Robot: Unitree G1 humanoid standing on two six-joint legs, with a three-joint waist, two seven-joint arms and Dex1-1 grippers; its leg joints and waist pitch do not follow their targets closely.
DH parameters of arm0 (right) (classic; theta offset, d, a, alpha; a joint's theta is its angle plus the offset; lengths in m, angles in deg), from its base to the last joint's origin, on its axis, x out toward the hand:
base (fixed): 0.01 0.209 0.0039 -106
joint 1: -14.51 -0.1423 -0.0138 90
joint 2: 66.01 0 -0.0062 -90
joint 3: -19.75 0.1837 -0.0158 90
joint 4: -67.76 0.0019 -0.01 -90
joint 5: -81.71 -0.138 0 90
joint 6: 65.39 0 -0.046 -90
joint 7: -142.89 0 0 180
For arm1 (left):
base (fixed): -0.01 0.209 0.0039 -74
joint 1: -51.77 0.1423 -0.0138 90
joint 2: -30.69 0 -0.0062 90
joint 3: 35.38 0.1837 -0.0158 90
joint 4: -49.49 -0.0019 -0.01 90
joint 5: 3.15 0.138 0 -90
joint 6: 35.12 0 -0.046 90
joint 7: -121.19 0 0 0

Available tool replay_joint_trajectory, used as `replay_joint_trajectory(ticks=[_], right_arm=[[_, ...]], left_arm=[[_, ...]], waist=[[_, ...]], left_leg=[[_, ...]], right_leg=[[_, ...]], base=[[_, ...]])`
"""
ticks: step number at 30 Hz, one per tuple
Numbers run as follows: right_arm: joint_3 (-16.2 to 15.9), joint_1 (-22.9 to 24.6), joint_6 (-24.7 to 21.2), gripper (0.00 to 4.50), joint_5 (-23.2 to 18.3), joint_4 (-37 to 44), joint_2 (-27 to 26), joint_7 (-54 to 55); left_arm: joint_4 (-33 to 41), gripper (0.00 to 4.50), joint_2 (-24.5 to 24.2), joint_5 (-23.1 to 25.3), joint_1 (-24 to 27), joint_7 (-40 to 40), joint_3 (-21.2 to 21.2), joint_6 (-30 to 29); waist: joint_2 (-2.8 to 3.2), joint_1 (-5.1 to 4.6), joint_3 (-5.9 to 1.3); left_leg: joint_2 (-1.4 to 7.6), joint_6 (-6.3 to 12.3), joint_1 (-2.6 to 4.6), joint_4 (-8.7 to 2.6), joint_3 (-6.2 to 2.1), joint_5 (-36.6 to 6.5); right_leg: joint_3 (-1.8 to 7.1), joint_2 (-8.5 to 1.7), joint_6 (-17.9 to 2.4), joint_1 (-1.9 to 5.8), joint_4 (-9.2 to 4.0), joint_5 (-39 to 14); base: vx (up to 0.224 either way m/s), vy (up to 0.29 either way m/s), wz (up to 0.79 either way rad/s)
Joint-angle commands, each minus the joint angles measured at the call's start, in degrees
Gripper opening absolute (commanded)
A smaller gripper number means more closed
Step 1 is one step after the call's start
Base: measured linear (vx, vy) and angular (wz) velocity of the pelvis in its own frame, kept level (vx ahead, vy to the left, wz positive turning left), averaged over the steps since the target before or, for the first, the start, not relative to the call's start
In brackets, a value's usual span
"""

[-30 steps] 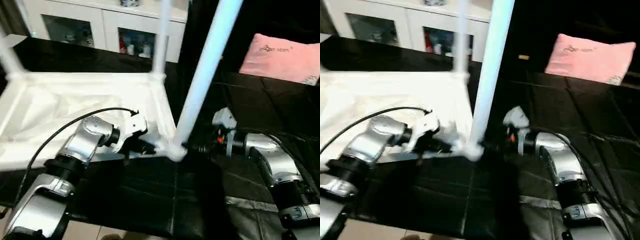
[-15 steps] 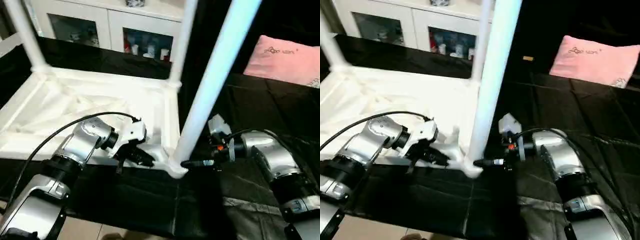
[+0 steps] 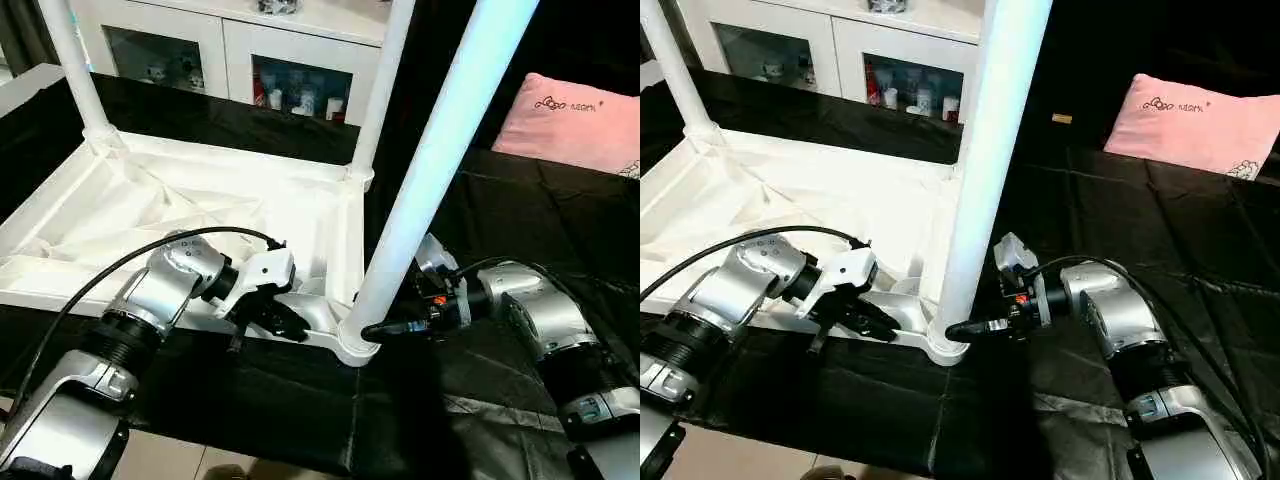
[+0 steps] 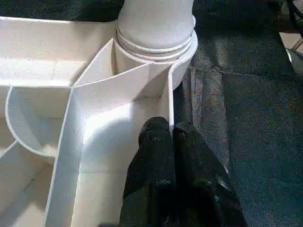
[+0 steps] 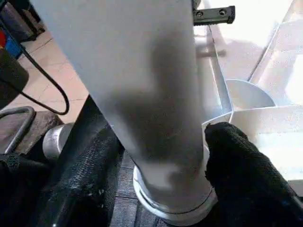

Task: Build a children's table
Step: Rotate leg to tighten

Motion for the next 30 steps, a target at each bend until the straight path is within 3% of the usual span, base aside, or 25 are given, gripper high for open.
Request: replay_joint_trajectory(ticks=[1, 4, 7, 9, 13, 15, 16, 20, 22, 24, 26, 27, 29, 30], right_arm=[[-0.1, 0.2, -0.7, 2.51, -0.9, 1.2, 0.7, -0.8], [0.5, 1.1, -1.6, 2.2, -1.7, 2.4, 0.5, -0.3], [1.7, 3.7, -3.6, 2.13, -3.5, 5.9, -0.4, 2.0], [1.9, 4.5, -3.9, 2.13, -3.7, 6.8, -0.6, 2.8], [4.3, 6.9, -4.2, 2.09, -1.1, 9.3, -6.0, 17.3], [5.4, 6.8, -4.7, 2.07, 0.4, 9.1, -8.4, 23.7], [5.4, 6.8, -4.7, 2.06, 0.4, 9.1, -8.4, 23.7], [7.7, 4.6, -6.7, 2.01, 3.6, 6.8, -15.1, 40.1], [8.2, 3.8, -8.2, 1.98, 4.3, 6.1, -17.3, 45.2], [9.4, 1.3, -9.2, 1.98, 6.3, 3.7, -22.9, 55.9], [10.5, -1.6, -8.4, 1.98, 7.9, 0.2, -27.2, 64.6], [10.5, -1.6, -8.4, 1.98, 7.9, 0.2, -27.2, 64.6], [9.7, -2.9, -6.7, 1.98, 9.7, -1.3, -28.2, 66.8], [9.6, -2.9, -6.6, 1.98, 9.8, -1.3, -28.2, 66.8]], left_arm=[[2.2, 0.0, 0.5, -0.3, 0.2, -2.3, 2.0, 0.3], [2.1, 0.0, 0.8, -0.4, 0.3, -1.4, 1.7, -0.7], [1.9, 0.0, 2.6, -1.3, 0.2, 2.0, 0.0, -5.7], [1.7, 0.0, 3.1, -1.4, 0.1, 3.1, -0.4, -6.6], [1.5, 0.0, 8.5, -2.9, -0.9, 12.9, -4.3, -14.1], [2.1, 0.0, 10.4, -3.8, -1.2, 15.7, -5.6, -16.9], [2.1, 0.0, 10.4, -3.8, -1.2, 15.7, -5.6, -16.9], [-0.7, 0.0, 15.5, -2.4, -3.5, 26.7, -8.0, -19.3], [-2.2, 0.0, 17.1, -1.7, -4.5, 30.3, -8.5, -19.4], [-5.2, 0.0, 20.6, -0.9, -6.5, 38.5, -10.4, -19.1], [-6.1, 0.0, 23.0, 0.0, -7.3, 43.5, -11.2, -18.9], [-6.1, 0.0, 23.0, 0.0, -7.3, 43.5, -11.2, -18.9], [-5.3, 0.0, 23.5, 0.7, -6.8, 44.3, -10.8, -19.0], [-5.3, 0.0, 23.5, 0.7, -6.8, 44.3, -10.8, -19.0]], waist=[[0.56, -0.22, -4.0], [0.56, -0.23, -4.01], [0.84, -0.12, -4.09], [0.7, -0.06, -4.04], [0.85, -0.39, -3.71], [0.7, -0.84, -3.78], [0.56, -1.58, -3.8], [0.64, -3.11, -3.92], [0.74, -3.2, -3.95], [1.13, -3.77, -3.87], [1.21, -3.82, -4.0], [1.21, -3.82, -4.0], [1.38, -3.83, -4.23], [1.38, -3.83, -4.23]], left_leg=[[2.1, 2.87, -0.1, -3.32, -0.12, -2.4], [2.16, 2.76, -0.05, -3.35, -0.14, -2.2], [2.16, 2.7, -0.02, -3.33, -0.14, -1.9], [2.11, 2.58, 0.03, -3.37, -0.15, -2.3], [2.06, 1.17, 0.26, -3.57, -0.21, -4.5], [1.71, 0.03, -0.03, -3.68, -0.55, -5.1], [1.53, -0.05, -0.2, -3.64, -0.55, -5.2], [1.2, 0.67, -0.53, -3.43, -0.47, -3.4], [1.31, 1.04, -0.44, -3.41, -0.52, -3.3], [1.42, 0.37, -0.18, -3.52, -0.47, -3.1], [1.43, -0.1, -0.16, -3.54, -0.6, -3.6], [1.43, -0.1, -0.16, -3.54, -0.6, -3.6], [1.57, 0.88, -0.2, -3.5, -0.55, -1.4], [1.57, 0.88, -0.2, -3.5, -0.55, -1.4]], right_leg=[[3.39, -6.09, -9.9, 3.75, -3.56, -7.0], [3.41, -6.07, -9.7, 3.75, -3.52, -6.8], [3.41, -6.1, -10.2, 3.78, -3.38, -5.5], [3.43, -6.05, -10.0, 3.77, -3.53, -6.0], [3.49, -6.23, -8.6, 3.42, -4.37, -11.9], [3.19, -6.3, -8.0, 3.84, -4.56, -14.8], [3.16, -6.22, -6.5, 3.91, -5.01, -17.4], [3.37, -5.9, -7.4, 3.89, -4.74, -13.6], [3.4, -5.96, -7.8, 3.94, -4.77, -12.9], [3.47, -5.71, -8.6, 3.41, -4.64, -11.4], [3.59, -6.06, -8.8, 3.77, -4.54, -11.6], [3.59, -6.06, -8.8, 3.77, -4.54, -11.6], [3.69, -5.9, -9.8, 3.91, -3.85, -4.9], [3.69, -5.9, -9.8, 3.91, -3.85, -4.9]], base=[[0.0, 0.0, 0.0], [0.0, 0.0, 0.0], [0.0, 0.0, 0.0], [0.0, 0.0, 0.0], [0.0, 0.0, 0.0], [0.0, 0.0, 0.0], [0.0, 0.0, 0.0], [0.0, 0.0, 0.0], [0.0, 0.0, 0.0], [0.0, 0.0, 0.0], [0.0, 0.0, 0.0], [0.0, 0.0, 0.0], [0.0, 0.0, 0.0], [0.0, 0.0, 0.0]])
